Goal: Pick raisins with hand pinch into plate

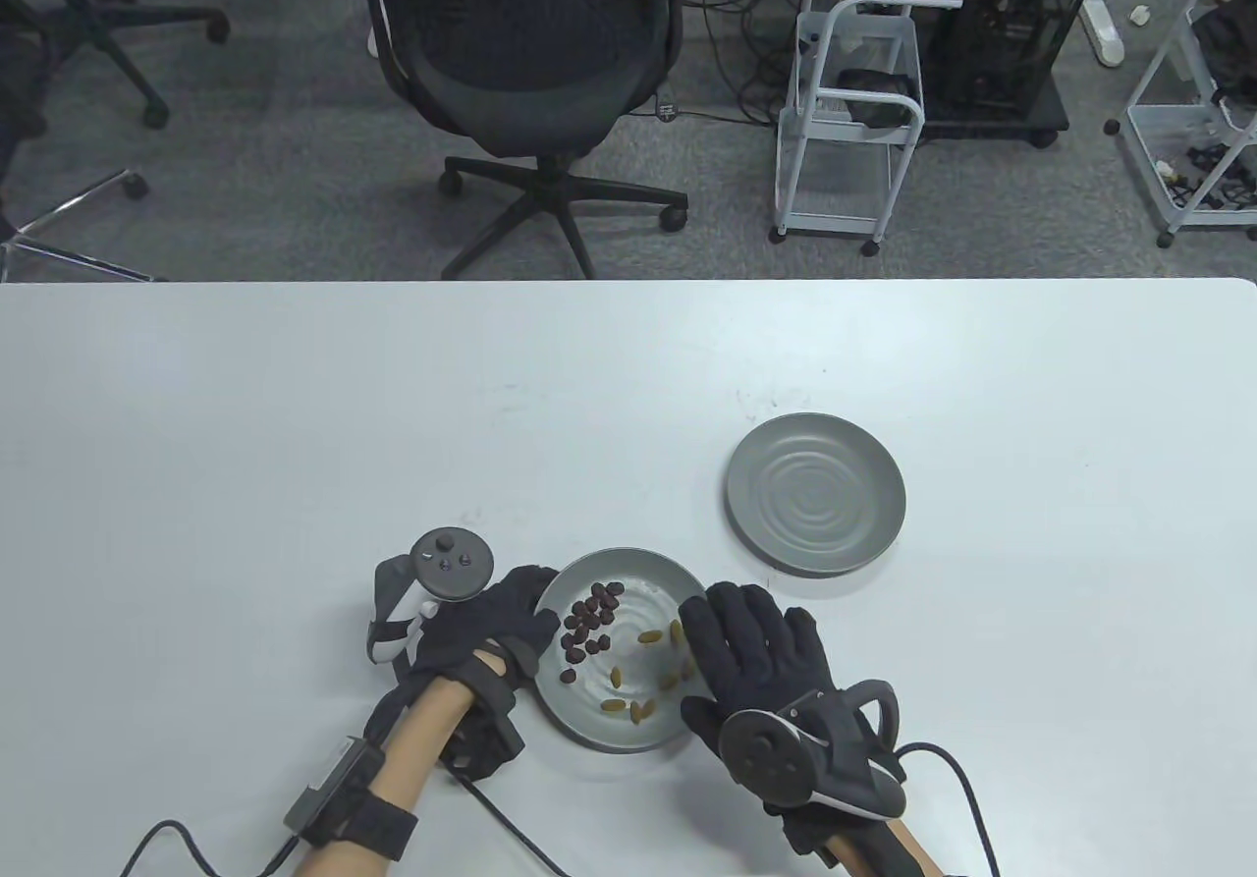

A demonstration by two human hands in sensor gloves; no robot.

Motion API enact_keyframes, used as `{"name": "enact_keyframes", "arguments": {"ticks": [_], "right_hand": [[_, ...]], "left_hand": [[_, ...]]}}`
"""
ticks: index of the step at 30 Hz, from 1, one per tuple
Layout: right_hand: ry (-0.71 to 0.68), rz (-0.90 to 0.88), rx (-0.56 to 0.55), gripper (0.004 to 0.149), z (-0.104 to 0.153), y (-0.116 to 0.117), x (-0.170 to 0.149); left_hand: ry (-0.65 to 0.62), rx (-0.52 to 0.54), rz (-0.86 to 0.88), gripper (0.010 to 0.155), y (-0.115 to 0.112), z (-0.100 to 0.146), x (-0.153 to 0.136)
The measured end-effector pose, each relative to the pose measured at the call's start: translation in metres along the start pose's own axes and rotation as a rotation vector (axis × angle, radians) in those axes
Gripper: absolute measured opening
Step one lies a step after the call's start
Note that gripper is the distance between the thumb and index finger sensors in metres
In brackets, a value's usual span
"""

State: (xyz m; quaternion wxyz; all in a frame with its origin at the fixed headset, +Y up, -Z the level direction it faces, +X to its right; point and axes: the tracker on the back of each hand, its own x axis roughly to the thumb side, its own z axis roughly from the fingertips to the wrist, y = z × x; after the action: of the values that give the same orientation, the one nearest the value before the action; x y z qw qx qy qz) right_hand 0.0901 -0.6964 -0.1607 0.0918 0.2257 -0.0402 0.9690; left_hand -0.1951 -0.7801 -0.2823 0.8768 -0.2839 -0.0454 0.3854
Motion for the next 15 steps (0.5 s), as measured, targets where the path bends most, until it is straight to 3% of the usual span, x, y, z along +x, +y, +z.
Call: {"name": "enact_keyframes", "arguments": {"ticks": [5, 8, 15], "right_hand": [[0.027, 0.016, -0.029, 0.080, 0.000, -0.002, -0.002], [0.048, 0.028, -0.060, 0.073, 0.002, -0.006, -0.003], [0.103, 0.069, -0.130, 0.052, 0.001, -0.020, -0.004]], "left_hand": [[-0.069, 0.065, 0.126, 0.056, -0.001, 0.008, 0.002], [-0.128, 0.156, 0.196, 0.056, -0.003, 0.019, 0.009], [-0.193, 0.117, 0.211, 0.058, -0.009, 0.037, 0.019]]}}
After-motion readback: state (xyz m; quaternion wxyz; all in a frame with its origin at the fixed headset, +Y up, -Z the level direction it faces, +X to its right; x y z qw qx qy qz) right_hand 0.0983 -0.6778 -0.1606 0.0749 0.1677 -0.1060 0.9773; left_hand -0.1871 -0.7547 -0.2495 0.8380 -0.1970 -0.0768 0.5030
